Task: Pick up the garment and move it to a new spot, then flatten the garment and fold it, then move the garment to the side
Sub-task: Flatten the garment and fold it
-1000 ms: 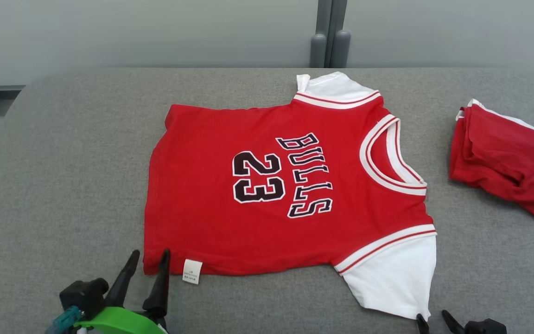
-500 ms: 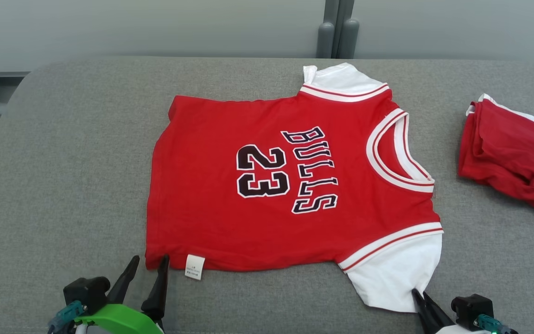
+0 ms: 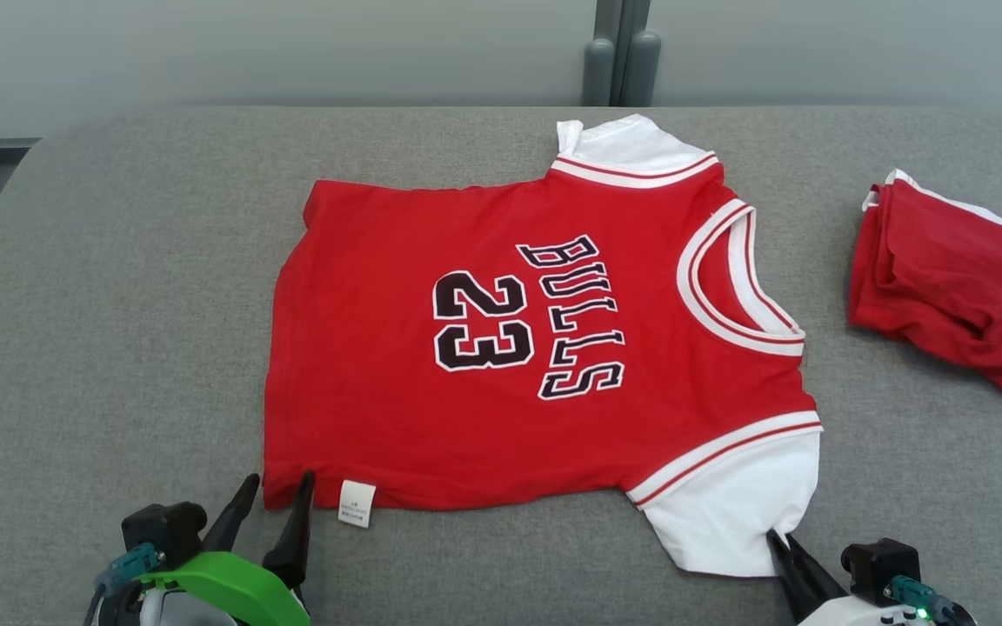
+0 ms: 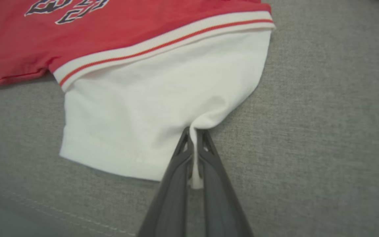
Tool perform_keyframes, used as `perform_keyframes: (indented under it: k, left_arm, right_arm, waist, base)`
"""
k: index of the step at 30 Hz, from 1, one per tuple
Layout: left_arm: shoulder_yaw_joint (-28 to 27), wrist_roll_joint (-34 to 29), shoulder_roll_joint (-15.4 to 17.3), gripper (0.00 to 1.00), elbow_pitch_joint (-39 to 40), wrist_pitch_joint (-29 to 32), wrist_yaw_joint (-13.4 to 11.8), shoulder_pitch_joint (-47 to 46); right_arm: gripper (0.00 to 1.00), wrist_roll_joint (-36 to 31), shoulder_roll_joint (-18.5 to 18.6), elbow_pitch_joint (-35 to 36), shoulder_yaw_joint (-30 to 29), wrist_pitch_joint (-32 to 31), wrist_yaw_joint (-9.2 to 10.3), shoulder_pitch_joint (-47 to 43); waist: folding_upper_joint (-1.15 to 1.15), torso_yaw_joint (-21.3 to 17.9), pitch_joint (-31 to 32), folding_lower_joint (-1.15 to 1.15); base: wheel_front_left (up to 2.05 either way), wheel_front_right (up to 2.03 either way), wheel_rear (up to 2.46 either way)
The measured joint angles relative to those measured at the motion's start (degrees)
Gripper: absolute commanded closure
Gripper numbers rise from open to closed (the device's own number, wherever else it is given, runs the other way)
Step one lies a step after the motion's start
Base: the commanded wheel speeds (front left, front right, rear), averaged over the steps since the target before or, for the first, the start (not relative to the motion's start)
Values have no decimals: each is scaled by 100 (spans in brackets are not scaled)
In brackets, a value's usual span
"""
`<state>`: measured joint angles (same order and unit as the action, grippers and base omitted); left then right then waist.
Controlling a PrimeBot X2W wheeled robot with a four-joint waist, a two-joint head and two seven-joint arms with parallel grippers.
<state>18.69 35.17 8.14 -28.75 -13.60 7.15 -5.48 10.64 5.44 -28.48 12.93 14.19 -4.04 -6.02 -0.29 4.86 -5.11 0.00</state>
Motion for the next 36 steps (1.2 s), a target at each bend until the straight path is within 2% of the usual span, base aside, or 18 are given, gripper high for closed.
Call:
perform_keyframes:
  k: [3,6,7,8,9,11,12,13,19,30,36]
  left_arm:
    - [88,44,1,0,-56,0,0,-79]
    - [172,105,0,17,-101,0,0,-137]
    - [189,133,0,17,-124,0,0,-155]
    - [203,159,0,36,-142,0,0,-168]
    - [221,183,0,50,-164,-1,0,-172]
    - [265,201,0,69,-208,-5,0,-173]
    - [289,225,0,92,-218,-5,0,-175]
    - [315,254,0,100,-221,-7,0,-181]
    - [388,298,77,100,-197,-9,0,-280]
    - [376,447,397,100,151,-18,0,-333]
    - [456,620,433,100,333,-32,0,-331]
  right_arm:
    - [100,1,-2,-10,-9,10,-7,16]
    - [100,1,-2,-27,-12,14,-15,56]
    - [100,1,-2,-35,-14,14,-15,80]
    - [100,1,-1,-38,-20,14,-15,94]
    - [100,1,-1,-40,-24,15,-15,98]
    - [100,1,-1,-42,-24,15,-16,101]
    - [100,1,-1,-42,-24,15,-16,106]
    - [100,1,0,-41,-26,15,-16,113]
    - [100,48,33,142,-141,15,-18,228]
    - [100,114,327,877,-400,15,-67,366]
    - [100,294,408,1155,-515,15,-101,403]
  waist:
    - [0,-30,-8,0]
    - [0,-50,-12,0]
    - [0,-56,-13,0]
    - [0,-62,-14,0]
    - [0,-67,-14,0]
    - [0,-74,-10,0]
    - [0,-77,-8,0]
    - [0,-80,-5,0]
    - [0,-87,12,0]
    - [0,-49,19,0]
    - [0,-5,26,0]
  base:
    - [0,0,0]
    - [0,0,0]
    - [0,0,0]
    - [0,0,0]
    - [0,0,0]
    - [0,0,0]
    - [0,0,0]
    - [0,0,0]
    - [0,0,0]
    - [0,0,0]
    - [0,0,0]
